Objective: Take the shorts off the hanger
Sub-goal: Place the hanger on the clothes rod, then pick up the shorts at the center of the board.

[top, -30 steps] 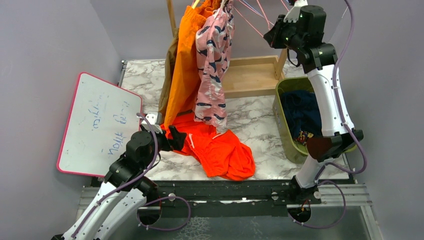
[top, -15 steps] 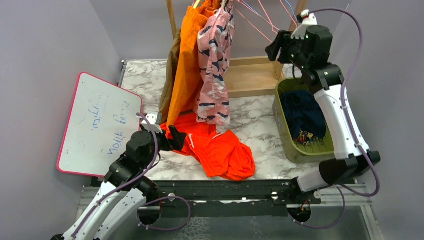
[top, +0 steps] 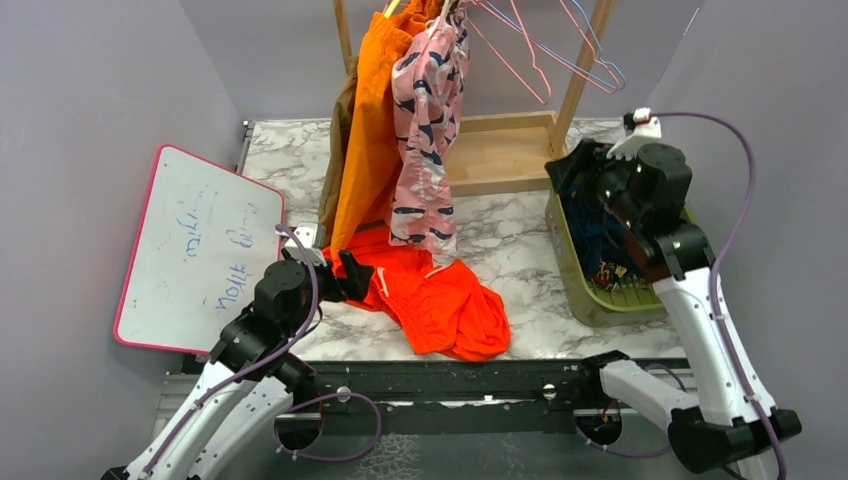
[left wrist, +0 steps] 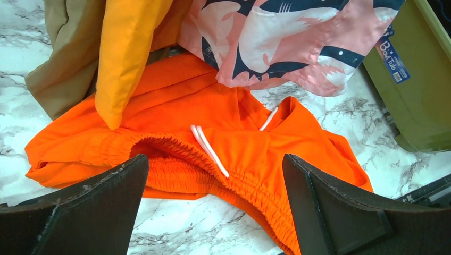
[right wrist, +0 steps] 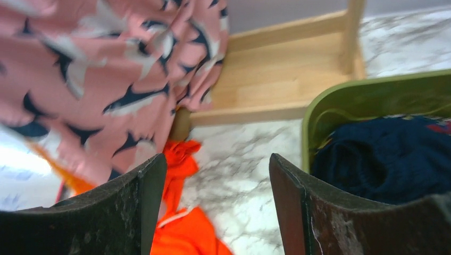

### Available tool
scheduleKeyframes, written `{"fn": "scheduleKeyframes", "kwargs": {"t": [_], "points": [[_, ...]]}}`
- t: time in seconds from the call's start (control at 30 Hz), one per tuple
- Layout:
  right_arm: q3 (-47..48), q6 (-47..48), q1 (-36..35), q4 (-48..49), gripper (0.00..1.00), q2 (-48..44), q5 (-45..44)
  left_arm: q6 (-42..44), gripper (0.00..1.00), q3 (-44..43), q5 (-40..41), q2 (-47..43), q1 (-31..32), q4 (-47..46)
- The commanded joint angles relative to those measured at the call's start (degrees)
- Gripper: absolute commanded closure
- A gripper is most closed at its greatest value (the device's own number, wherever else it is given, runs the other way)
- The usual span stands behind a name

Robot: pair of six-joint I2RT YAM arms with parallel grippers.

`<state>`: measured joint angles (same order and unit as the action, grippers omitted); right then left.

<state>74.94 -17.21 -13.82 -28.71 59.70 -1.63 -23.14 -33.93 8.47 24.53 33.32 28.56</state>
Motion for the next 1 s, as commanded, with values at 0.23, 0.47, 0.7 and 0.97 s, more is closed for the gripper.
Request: {"fn": "scheduleKeyframes", "kwargs": {"t": [0.23,0.47,0.7,0.97], "points": [[-29.5,-14.1,-4.4,18.0,0.23,-3.4,45.3,0.5,0.01,0.2,0.5,0.2,-0.9,-0.7],[-28.4,-11.4,-32.3,13.4,0.20,5.4,18.8,0.5,0.01,0.1,1.3,-0.9,-2.6,-0.7],[-22.6,-1.2,-57.3,21.7,0.24,21.1,-9.1,-3.3,0.01,-0.3,15.2,-1.7,-4.7,3.3],[-17.5,3.5,-61.0,22.0,0.25,31.0,-13.1,-4.7,0.01,-0.4,19.6,-3.1,-5.1,4.3]]}}
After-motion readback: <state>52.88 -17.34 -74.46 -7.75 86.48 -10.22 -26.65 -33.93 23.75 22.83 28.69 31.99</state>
